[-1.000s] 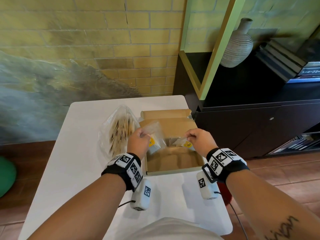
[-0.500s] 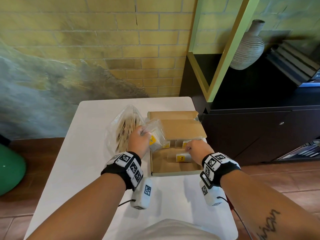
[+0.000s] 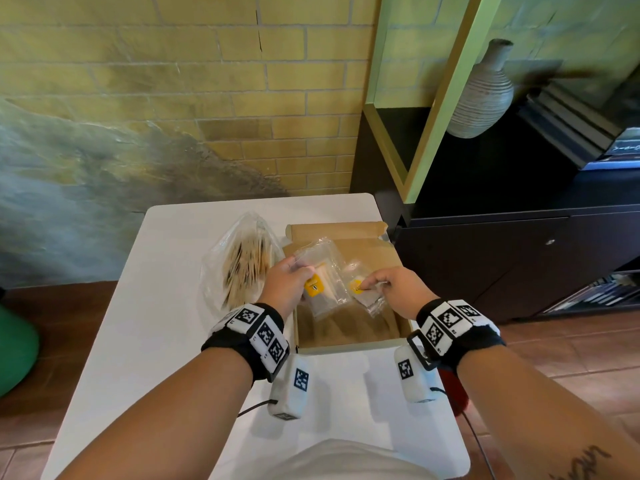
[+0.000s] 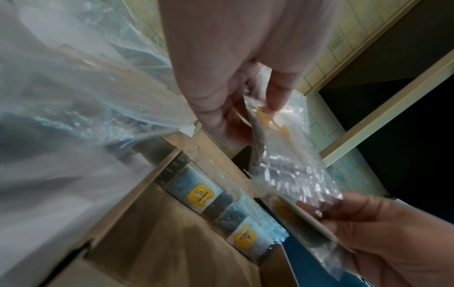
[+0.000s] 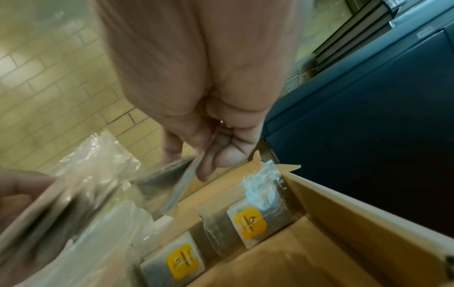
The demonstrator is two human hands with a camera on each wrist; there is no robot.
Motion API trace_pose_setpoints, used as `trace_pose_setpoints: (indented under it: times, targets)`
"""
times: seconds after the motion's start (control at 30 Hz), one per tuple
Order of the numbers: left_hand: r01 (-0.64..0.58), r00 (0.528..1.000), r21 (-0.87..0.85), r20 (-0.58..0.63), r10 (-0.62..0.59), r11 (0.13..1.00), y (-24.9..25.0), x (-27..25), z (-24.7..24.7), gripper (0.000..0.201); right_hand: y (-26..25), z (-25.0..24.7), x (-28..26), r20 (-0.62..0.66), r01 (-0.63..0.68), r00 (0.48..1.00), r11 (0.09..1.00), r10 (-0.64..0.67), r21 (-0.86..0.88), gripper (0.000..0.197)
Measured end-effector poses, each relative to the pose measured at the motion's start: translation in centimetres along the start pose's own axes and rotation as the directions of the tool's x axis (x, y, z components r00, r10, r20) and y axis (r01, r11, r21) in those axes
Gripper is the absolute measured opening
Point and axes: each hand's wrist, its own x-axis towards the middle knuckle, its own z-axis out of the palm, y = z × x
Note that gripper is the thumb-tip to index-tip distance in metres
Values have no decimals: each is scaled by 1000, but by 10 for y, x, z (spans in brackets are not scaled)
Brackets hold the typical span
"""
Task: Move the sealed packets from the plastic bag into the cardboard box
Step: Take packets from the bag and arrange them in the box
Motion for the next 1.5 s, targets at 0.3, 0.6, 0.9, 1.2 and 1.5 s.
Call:
trace_pose_setpoints:
  times: [0.3, 0.6, 0.9, 1.2, 1.5]
  targets:
    - [-26, 997, -19, 75, 27, 999, 4, -3, 15, 15, -27, 8, -9, -59, 30, 998, 910, -6, 413, 26]
    - [24, 996, -121, 90, -13, 992, -4, -7, 19, 26, -21, 14, -2, -246, 42, 965, 871, 92, 489, 31]
    - [-3, 993, -75, 116, 11, 997, -3, -6, 16, 18, -17, 6, -6, -296, 56, 950, 876, 101, 478, 37]
    - [-42, 998, -10, 42, 42, 999, -1, -5, 24, 29, -17, 8, -3, -256, 35, 960, 853, 117, 520, 34]
    - [-25, 994, -23, 105, 27, 999, 1, -4, 27, 14, -16, 9, -1, -221, 9, 964, 815, 147, 580, 31]
